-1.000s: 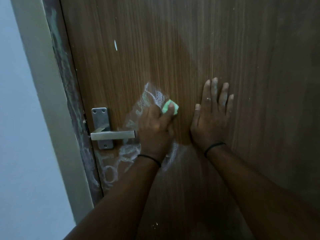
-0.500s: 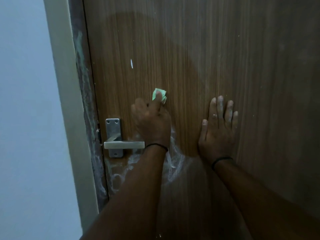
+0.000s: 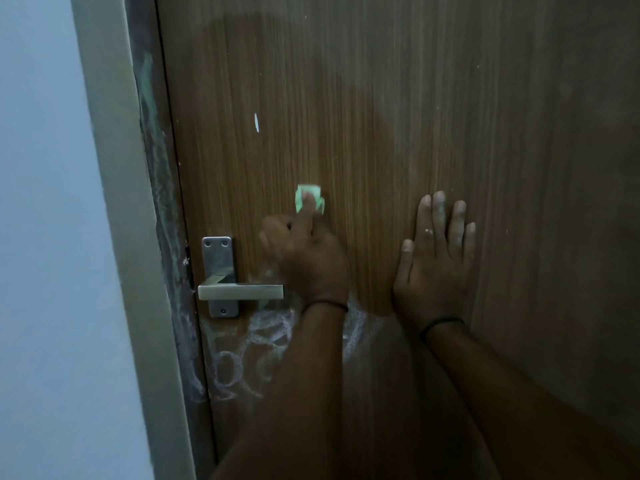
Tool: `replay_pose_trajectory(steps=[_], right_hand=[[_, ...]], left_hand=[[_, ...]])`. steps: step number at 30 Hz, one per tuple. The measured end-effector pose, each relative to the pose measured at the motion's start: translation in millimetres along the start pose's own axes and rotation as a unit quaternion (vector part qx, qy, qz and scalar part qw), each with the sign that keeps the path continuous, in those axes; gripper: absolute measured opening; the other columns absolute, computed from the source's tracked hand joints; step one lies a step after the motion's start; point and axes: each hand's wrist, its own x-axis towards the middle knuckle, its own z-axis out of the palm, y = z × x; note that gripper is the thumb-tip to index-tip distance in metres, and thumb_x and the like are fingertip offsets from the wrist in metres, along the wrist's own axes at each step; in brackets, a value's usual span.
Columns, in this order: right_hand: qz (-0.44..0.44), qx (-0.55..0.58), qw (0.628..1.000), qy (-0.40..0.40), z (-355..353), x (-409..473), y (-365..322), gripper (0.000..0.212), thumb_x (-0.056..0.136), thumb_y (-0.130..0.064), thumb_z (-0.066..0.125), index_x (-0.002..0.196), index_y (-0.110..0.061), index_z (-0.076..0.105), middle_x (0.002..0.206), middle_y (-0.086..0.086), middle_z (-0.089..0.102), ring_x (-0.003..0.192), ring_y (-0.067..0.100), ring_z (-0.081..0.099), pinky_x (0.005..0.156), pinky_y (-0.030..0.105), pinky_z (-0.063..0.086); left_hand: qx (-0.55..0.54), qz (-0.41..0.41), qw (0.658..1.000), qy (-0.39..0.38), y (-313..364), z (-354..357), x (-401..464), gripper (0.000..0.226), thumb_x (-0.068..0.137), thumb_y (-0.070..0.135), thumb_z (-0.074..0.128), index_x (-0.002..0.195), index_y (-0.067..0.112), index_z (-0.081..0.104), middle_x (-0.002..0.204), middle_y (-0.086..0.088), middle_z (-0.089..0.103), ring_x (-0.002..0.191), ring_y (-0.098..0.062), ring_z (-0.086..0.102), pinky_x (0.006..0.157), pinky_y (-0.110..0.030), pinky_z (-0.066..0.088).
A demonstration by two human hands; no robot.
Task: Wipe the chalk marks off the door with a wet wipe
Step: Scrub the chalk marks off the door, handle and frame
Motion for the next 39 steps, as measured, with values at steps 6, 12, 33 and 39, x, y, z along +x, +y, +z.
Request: replay_pose_trajectory(steps=[6, 12, 33, 39], right_hand=[[-0.01, -0.001, 1.0, 0.006, 1, 1, 1, 0.059, 0.101, -0.03, 0.03, 0.156, -0.013, 0.015, 0.164, 0.006, 0.014, 0.152, 0.027, 0.005, 0.122, 0.05, 0.01], [-0.008, 0.004, 1.0, 0.011, 2, 0, 1, 0.059, 0.102, -0.031, 0.029, 0.156, -0.013, 0.015, 0.164, 0.007, 0.015, 0.152, 0.027, 0.005, 0.122, 0.049, 0.01], [-0.016, -0.007, 1.0, 0.023, 5, -1, 3, 0.058, 0.102, -0.029, 0.033, 0.156, -0.012, 0.018, 0.163, 0.007, 0.017, 0.151, 0.029, 0.009, 0.122, 0.049, 0.011], [-0.014, -0.003, 1.0, 0.024, 3, -1, 3, 0.058, 0.102, -0.027, 0.035, 0.155, -0.012, 0.018, 0.163, 0.007, 0.017, 0.151, 0.029, 0.009, 0.122, 0.049, 0.01]], left_hand=[[0.027, 0.155, 0.984, -0.087, -24, -20, -49, 0.035, 0.083, 0.003, 0.074, 0.116, 0.013, 0.071, 0.078, -0.009, 0.055, 0.071, -0.023, 0.05, 0.063, -0.034, 0.046], [0.047, 0.338, 0.924, -0.174, -53, -36, -54, 0.04, 0.089, 0.011, 0.067, 0.127, 0.015, 0.056, 0.083, -0.009, 0.058, 0.072, -0.021, 0.05, 0.06, -0.032, 0.042], [0.1, 0.365, 0.903, -0.202, -72, -48, -71, 0.034, 0.085, 0.018, 0.075, 0.118, 0.009, 0.07, 0.066, -0.004, 0.058, 0.057, -0.017, 0.049, 0.051, -0.031, 0.04], [0.081, 0.4, 0.868, -0.284, -89, -71, -94, 0.035, 0.09, 0.022, 0.056, 0.12, 0.009, 0.068, 0.071, -0.007, 0.065, 0.059, -0.021, 0.059, 0.054, -0.03, 0.047]])
